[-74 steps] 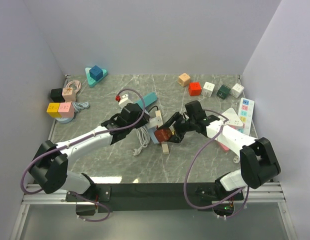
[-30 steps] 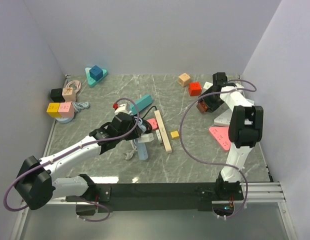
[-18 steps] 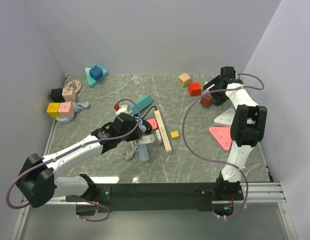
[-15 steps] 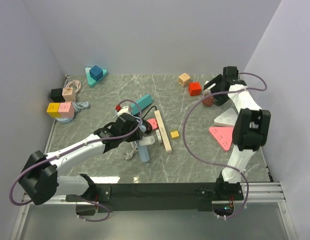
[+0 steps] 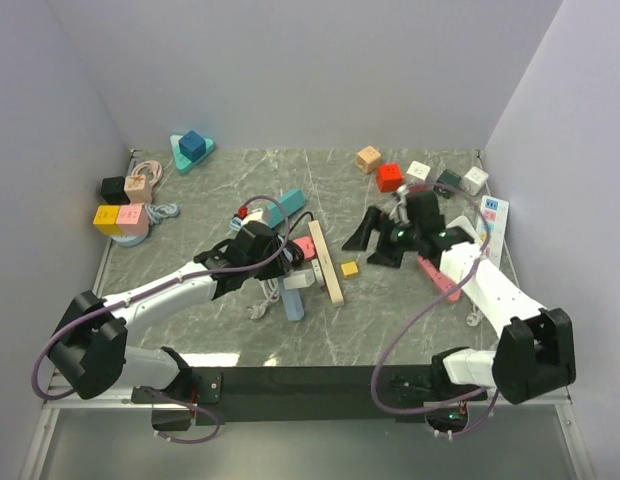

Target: Pull the plug off the socket

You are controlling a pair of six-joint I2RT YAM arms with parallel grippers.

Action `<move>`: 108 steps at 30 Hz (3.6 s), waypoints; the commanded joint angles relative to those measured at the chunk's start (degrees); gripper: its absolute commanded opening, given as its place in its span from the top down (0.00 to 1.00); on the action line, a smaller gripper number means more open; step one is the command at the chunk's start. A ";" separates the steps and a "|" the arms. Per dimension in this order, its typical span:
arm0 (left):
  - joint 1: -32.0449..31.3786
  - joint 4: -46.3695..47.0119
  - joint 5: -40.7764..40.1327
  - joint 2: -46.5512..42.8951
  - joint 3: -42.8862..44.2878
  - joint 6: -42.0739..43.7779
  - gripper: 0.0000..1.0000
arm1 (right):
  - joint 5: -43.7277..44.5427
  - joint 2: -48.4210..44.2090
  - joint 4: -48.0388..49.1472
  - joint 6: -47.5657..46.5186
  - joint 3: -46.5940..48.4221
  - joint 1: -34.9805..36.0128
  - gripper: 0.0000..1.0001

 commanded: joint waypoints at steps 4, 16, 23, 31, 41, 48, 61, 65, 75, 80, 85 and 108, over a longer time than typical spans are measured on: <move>1.79 6.69 6.97 -1.04 1.44 2.38 0.99 | -2.91 -5.16 9.91 -3.96 -2.87 14.44 0.01; 2.94 8.36 20.60 -0.42 1.62 4.67 1.00 | 1.04 0.11 8.52 -16.97 3.01 26.30 0.00; 3.11 8.62 21.57 -1.92 1.44 4.50 0.99 | 4.20 7.04 7.81 -17.50 5.48 30.18 0.00; 3.81 8.97 22.71 -3.76 0.83 4.67 0.99 | 3.07 11.53 7.46 -17.51 8.03 32.47 0.13; 4.43 6.51 20.87 -1.39 -2.68 8.10 0.99 | -1.51 10.93 1.84 -18.03 12.16 31.16 1.00; 6.71 4.41 16.48 -1.31 -7.78 10.56 0.99 | -11.42 4.95 -11.96 -26.37 13.83 20.62 1.00; 8.03 2.21 18.05 -4.38 -2.70 10.12 0.99 | 24.46 13.34 -15.22 -14.27 19.71 -0.19 1.00; 8.12 1.42 19.81 -5.17 -0.50 9.51 0.99 | 35.81 24.26 -14.17 -6.00 27.17 -6.37 0.94; 13.73 -6.39 21.91 -10.87 4.77 7.57 0.99 | 38.48 45.63 -19.35 -0.71 49.33 -11.56 0.38; 24.45 -16.41 21.22 -11.85 9.52 9.68 1.00 | 38.40 43.19 -18.66 -1.33 47.34 -12.35 0.08; 34.29 -19.15 28.92 -10.88 10.67 12.32 1.00 | 36.37 36.00 -19.35 -1.59 41.80 -13.06 0.06; 32.47 22.16 65.77 -6.84 18.14 -20.46 0.99 | -3.18 6.79 -8.72 -15.30 21.30 5.82 0.04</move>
